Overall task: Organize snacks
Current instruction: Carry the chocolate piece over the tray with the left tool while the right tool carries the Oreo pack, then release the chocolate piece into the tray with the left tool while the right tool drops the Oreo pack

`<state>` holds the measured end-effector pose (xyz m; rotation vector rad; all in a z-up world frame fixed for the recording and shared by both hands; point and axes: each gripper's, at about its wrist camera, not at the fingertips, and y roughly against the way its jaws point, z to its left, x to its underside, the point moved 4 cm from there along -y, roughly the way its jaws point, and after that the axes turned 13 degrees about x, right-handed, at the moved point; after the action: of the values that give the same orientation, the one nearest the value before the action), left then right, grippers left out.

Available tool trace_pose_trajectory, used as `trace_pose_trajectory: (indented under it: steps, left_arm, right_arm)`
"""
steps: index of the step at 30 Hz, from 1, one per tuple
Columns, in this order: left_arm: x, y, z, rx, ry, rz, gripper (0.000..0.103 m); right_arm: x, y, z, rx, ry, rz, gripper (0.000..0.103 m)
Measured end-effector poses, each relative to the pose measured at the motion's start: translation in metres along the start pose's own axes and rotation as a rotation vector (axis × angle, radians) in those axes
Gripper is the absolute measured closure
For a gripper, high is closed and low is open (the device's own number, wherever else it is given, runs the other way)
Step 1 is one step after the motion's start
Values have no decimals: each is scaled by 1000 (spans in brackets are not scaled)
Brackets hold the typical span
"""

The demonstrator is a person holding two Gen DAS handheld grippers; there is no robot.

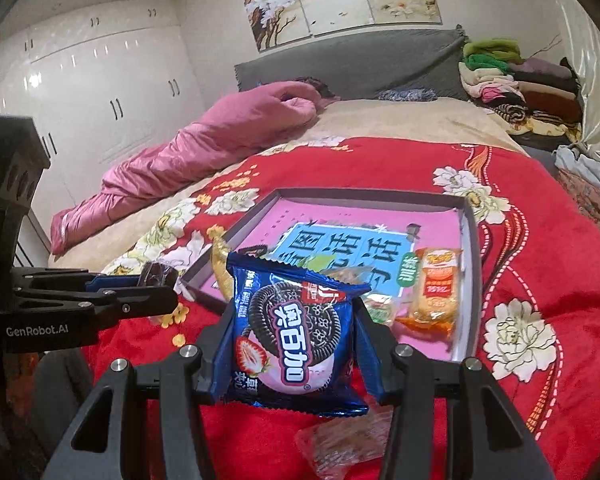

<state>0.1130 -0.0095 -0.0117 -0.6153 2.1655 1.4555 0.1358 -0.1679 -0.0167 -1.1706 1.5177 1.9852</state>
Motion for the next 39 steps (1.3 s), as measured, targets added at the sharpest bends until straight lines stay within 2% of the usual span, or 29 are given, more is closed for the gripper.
trace_pose_trajectory:
  steps: [15,26,39]
  left_arm:
    - [-21,-3,-21,27,-35,-23,72]
    - [-40,-6,-22,23,-32,-49,72]
    - [-59,-25,-18,24,-17,-59,72]
  right_arm:
    - [-13,4,-47,47,-124,-20,51]
    - [-21,15,-88,119,-208,-63,51]
    - [-29,27,-97,152,-204,-135,51]
